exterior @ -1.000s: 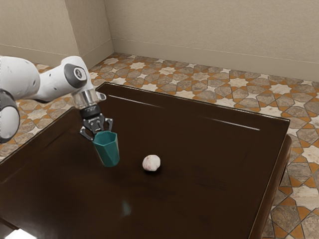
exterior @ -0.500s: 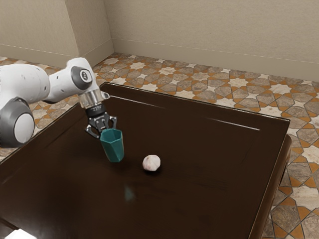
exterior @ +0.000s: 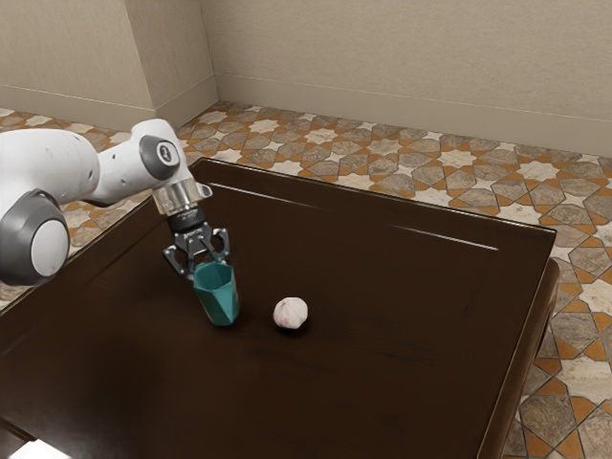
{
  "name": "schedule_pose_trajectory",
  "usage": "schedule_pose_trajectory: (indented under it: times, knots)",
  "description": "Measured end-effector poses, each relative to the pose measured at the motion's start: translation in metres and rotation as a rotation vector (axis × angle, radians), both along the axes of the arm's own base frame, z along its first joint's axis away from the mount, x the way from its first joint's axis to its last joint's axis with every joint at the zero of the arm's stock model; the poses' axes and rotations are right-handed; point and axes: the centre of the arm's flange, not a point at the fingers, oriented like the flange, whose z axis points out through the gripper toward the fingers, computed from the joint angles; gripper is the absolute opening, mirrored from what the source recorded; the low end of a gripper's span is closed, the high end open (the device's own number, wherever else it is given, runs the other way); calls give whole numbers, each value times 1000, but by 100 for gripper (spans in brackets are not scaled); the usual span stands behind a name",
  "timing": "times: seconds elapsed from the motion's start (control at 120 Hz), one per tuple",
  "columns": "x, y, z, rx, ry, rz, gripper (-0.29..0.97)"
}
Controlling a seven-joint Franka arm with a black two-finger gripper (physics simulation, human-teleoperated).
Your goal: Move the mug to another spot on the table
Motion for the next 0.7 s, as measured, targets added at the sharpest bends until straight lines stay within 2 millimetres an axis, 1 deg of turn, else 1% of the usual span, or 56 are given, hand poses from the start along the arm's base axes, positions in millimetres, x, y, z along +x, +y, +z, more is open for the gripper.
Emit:
schedule_pose_trajectory:
  times: [0.1, 0.15, 0.225, 0.333, 0.367, 0.417, 0.467, 0.533, 0.55, 0.6, 0.65, 0.7]
  knots:
    - [-1, 3, 4, 6, -4, 4, 40]
    - [-2, 5, 5, 12, -4, 5, 46]
    - [-3, 11, 11, 30, -10, 5, 53]
    - [-6, 22, 33, 70, -30, 0, 59]
    - [-8, 25, 43, 83, -39, -1, 60]
    - [-10, 28, 65, 116, -59, -13, 62]
    - [-15, 25, 97, 162, -88, -38, 63]
    - [-33, 17, 131, 212, -101, -69, 64]
    - [-38, 14, 142, 223, -111, -76, 65]
    - [-50, 1, 177, 250, -149, -101, 65]
    - [-64, -20, 216, 292, -195, -145, 66]
    - [-76, -31, 245, 325, -233, -184, 66]
